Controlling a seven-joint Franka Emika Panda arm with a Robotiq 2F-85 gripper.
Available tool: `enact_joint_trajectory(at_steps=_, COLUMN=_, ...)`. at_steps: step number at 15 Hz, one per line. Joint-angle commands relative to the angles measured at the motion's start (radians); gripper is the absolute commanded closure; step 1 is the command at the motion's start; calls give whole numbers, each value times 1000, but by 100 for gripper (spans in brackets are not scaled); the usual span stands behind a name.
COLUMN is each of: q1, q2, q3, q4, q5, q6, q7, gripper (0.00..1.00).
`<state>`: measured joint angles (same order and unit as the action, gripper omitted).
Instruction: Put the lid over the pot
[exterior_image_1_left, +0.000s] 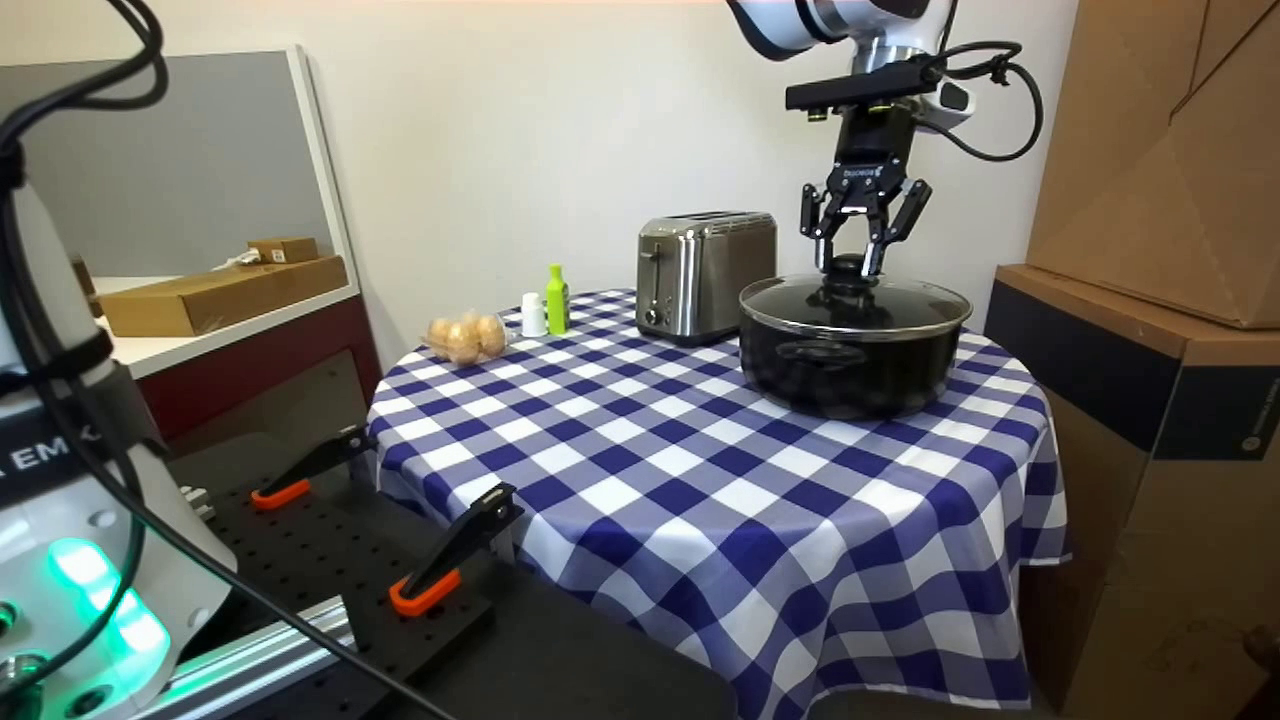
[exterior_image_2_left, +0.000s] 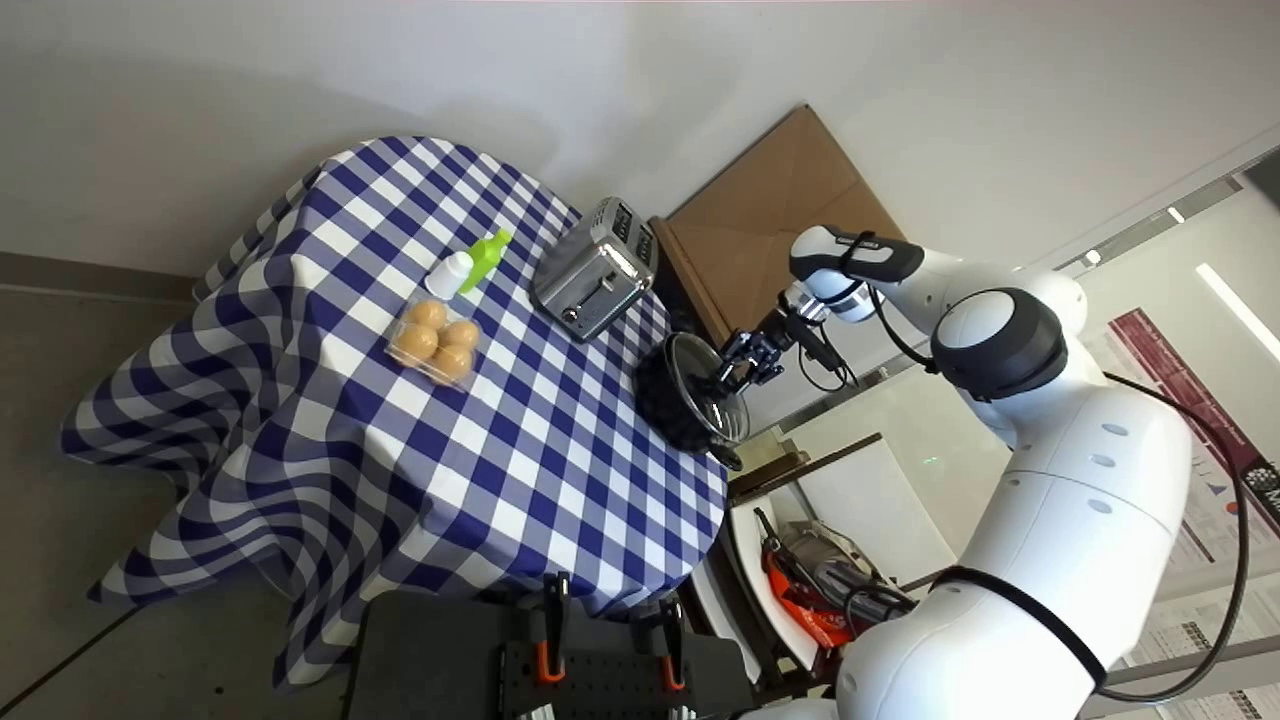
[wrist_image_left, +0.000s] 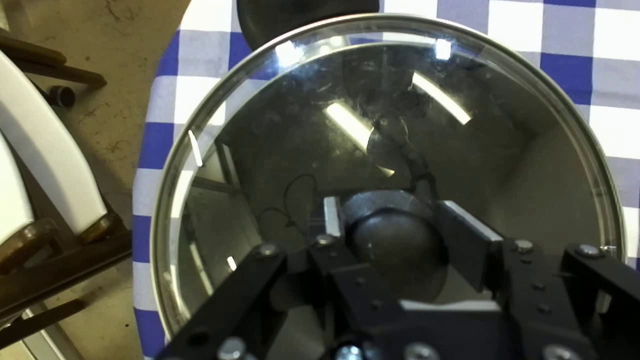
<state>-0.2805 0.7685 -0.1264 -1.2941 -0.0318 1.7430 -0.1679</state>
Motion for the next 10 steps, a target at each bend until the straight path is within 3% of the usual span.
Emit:
enact_joint_trajectory(at_steps=1, q1=-8, q2=53, q3=11, q4=115, q5=-8, q6=-80, q7=-52, gripper=76)
enact_joint_trajectory(at_steps=10, q1=24, q2=119, q3=23, q4=247, q5=-45, q6=-169, q7=-82, gripper=76)
